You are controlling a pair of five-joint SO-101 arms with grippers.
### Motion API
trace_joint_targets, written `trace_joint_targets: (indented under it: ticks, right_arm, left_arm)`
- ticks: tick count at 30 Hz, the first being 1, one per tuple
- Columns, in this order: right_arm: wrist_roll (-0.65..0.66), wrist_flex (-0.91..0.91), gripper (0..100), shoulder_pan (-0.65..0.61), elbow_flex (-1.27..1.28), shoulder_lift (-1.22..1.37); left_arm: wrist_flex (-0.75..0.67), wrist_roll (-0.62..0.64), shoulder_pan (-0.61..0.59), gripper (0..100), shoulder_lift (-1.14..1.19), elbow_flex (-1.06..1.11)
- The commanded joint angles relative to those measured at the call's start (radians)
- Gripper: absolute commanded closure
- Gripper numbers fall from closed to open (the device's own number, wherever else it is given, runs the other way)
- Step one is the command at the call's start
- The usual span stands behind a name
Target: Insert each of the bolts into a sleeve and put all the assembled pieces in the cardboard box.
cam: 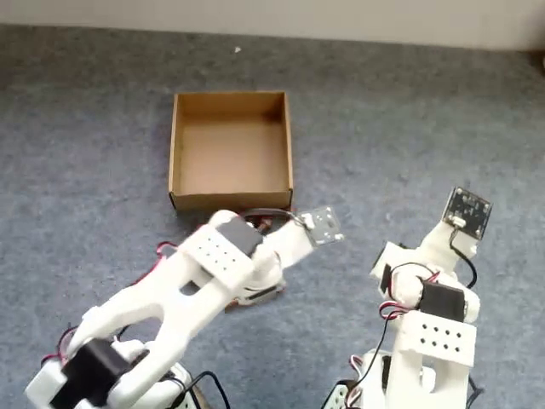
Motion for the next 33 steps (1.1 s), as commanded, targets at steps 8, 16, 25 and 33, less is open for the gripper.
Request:
trace_joint_targets:
  ticks: [8,16,25,33]
  right_arm:
    - [0.008,-0.039,99.4,0.045,-0.016,-0.019]
    - [0.008,-0.039,99.4,0.045,-0.021,-0.019]
    - [0.049,-0.033,99.4,0.042,-0.025,-0.021]
    - [0.098,-0.033,99.4,0.028,-0.099,-0.021]
  left_arm:
    - [-0.187,0.048,0.033,85,0.231,-0.042]
    - [-0.212,0.049,0.036,95,0.288,-0.068]
    - [-0.018,0.181,0.027,99,0.239,-0.289]
    - [0.164,0.212,0.025,99,-0.147,-0.440]
